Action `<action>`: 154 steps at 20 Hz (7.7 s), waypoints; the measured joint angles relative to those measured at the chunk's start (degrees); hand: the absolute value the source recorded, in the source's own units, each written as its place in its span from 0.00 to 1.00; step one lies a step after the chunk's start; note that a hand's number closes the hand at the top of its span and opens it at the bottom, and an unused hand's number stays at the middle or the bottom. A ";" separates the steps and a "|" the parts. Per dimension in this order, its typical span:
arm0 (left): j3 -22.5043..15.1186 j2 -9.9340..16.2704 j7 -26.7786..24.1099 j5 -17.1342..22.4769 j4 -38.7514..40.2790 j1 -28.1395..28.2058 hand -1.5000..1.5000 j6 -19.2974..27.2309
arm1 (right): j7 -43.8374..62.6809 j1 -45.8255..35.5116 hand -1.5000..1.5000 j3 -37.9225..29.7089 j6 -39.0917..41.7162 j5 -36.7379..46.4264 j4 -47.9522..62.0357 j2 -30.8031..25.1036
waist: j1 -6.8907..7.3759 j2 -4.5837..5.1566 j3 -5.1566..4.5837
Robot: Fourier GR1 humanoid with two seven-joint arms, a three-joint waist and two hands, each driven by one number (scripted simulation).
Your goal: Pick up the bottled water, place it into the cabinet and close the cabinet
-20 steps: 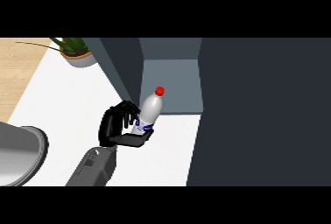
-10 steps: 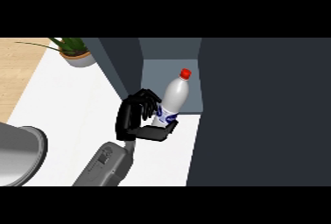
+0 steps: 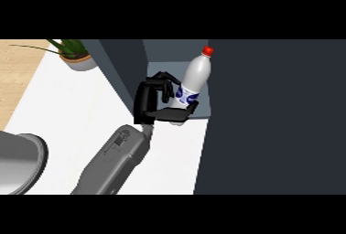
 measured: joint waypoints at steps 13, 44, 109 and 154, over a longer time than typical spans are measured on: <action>-0.05 -0.01 -2.21 10.20 16.53 -11.92 1.00 6.83 | -2.06 1.98 0.00 -4.45 2.73 -1.33 0.09 -1.34 | -0.99 0.29 0.01; 7.42 0.33 -14.95 10.77 48.93 -28.98 0.00 7.46 | -6.60 3.74 0.00 -6.63 8.09 -3.53 0.82 -0.30 | -3.18 1.42 -0.04; -3.72 25.52 -4.92 14.06 -44.93 42.11 1.00 -10.39 | 21.08 -16.56 1.00 18.32 7.61 6.32 7.36 9.15 | 2.23 -0.30 -0.09; 12.09 35.10 -8.40 21.17 -49.63 57.45 1.00 -29.62 | -2.26 -62.01 1.00 -12.07 17.78 -21.97 67.84 9.74 | 4.24 -2.19 -0.45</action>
